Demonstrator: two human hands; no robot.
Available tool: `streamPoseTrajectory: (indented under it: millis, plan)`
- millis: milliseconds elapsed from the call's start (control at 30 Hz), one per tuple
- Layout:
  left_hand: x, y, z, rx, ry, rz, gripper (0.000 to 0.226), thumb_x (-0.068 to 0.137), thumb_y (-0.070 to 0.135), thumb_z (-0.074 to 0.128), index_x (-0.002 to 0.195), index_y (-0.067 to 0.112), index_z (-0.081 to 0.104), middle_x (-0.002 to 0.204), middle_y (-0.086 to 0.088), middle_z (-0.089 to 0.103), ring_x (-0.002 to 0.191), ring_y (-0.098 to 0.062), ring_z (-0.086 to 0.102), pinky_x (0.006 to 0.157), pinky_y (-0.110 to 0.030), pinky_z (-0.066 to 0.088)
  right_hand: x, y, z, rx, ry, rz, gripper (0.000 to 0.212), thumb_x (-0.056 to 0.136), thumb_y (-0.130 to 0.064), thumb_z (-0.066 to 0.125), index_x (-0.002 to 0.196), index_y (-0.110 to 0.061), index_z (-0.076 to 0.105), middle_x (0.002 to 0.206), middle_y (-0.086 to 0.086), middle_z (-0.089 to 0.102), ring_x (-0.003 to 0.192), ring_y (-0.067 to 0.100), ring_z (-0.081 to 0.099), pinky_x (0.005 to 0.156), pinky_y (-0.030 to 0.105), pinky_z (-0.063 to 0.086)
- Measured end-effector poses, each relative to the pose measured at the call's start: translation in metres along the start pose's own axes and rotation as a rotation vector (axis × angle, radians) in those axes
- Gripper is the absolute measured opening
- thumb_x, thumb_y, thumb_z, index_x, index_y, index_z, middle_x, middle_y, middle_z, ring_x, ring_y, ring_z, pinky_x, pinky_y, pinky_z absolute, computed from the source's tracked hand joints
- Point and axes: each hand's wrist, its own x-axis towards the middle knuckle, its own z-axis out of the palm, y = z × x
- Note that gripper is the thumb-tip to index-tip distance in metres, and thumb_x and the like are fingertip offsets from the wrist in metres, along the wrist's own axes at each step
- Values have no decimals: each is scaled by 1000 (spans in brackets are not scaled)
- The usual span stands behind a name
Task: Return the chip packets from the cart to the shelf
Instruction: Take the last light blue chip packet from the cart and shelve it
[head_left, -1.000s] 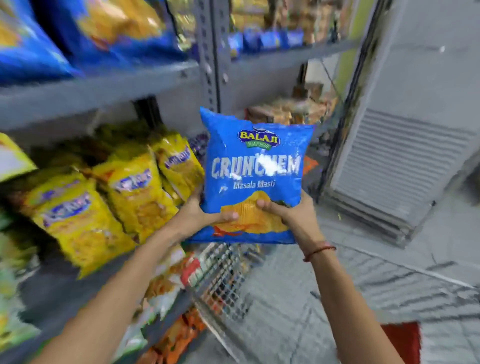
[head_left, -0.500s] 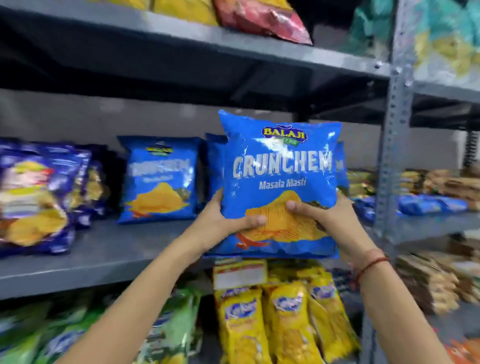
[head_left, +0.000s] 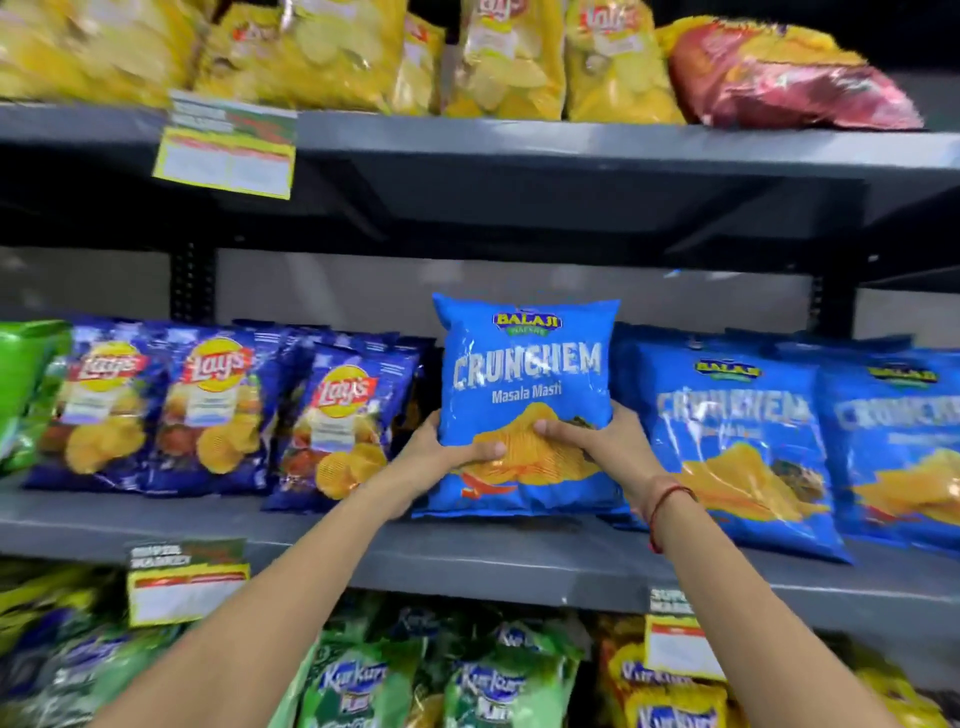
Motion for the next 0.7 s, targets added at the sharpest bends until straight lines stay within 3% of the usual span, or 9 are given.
streamPoseTrajectory:
  millis: [100, 233, 333, 400, 467, 567, 633, 700]
  plan:
    - [6, -12, -5, -6, 14, -72, 97, 47, 33, 90, 130, 15, 44, 122, -2, 64, 103, -17, 66, 93, -36, 52, 6, 14, 11, 19, -3, 57, 40, 54, -23, 90, 89, -25, 69, 96, -5, 74, 98, 19, 69, 93, 41, 54]
    - [11, -20, -4, 4, -12, -129, 101, 45, 40, 90, 131, 16, 43, 121, -2, 65, 102, -19, 66, 95, -40, 52, 8, 31, 16, 22, 23, 128, 63, 39, -44, 91, 95, -23, 70, 100, 0, 75, 96, 21, 70, 92, 44, 55]
    - [15, -21, -4, 57, -11, -152, 89, 56, 37, 88, 130, 17, 42, 123, -2, 62, 104, -19, 64, 95, -38, 51, 10, 39, 17, -3, 51, 156, 52, 52, -37, 90, 97, -23, 68, 105, 3, 74, 95, 21, 69, 92, 43, 55]
    - [14, -22, -6, 119, 16, -148, 104, 46, 50, 88, 133, 18, 40, 127, 0, 60, 108, -18, 62, 98, -39, 50, 10, 39, 18, -36, 55, 170, 54, 57, -36, 88, 103, -21, 65, 110, 5, 71, 97, 22, 67, 92, 40, 54]
    - [9, -21, -8, 224, 69, -132, 114, 41, 59, 85, 137, 20, 36, 134, 0, 55, 115, -20, 57, 101, -41, 47, 6, 34, 21, -99, 89, 165, 73, 59, -36, 87, 122, -17, 54, 121, 6, 65, 107, 24, 62, 95, 39, 51]
    - [-11, -15, -8, 386, 111, -29, 97, 68, 44, 78, 144, 15, 25, 142, -5, 44, 126, -22, 46, 106, -37, 40, -5, 23, 25, -255, 261, 41, 100, 64, -36, 85, 144, -10, 31, 140, 14, 50, 129, 30, 46, 108, 40, 39]
    - [-28, -11, -16, 454, 108, 81, 85, 76, 39, 73, 143, 16, 27, 137, -4, 46, 120, -18, 49, 99, -32, 43, -13, 13, 34, -412, 405, -127, 97, 69, -35, 81, 145, -5, 29, 140, 21, 45, 132, 36, 39, 108, 44, 32]
    - [-49, -7, -33, 505, 140, 202, 67, 79, 37, 70, 137, 20, 40, 128, 0, 53, 111, -11, 53, 92, -28, 46, -19, 1, 52, -484, 474, -263, 84, 73, -30, 78, 141, -4, 35, 136, 22, 44, 128, 38, 37, 105, 41, 30]
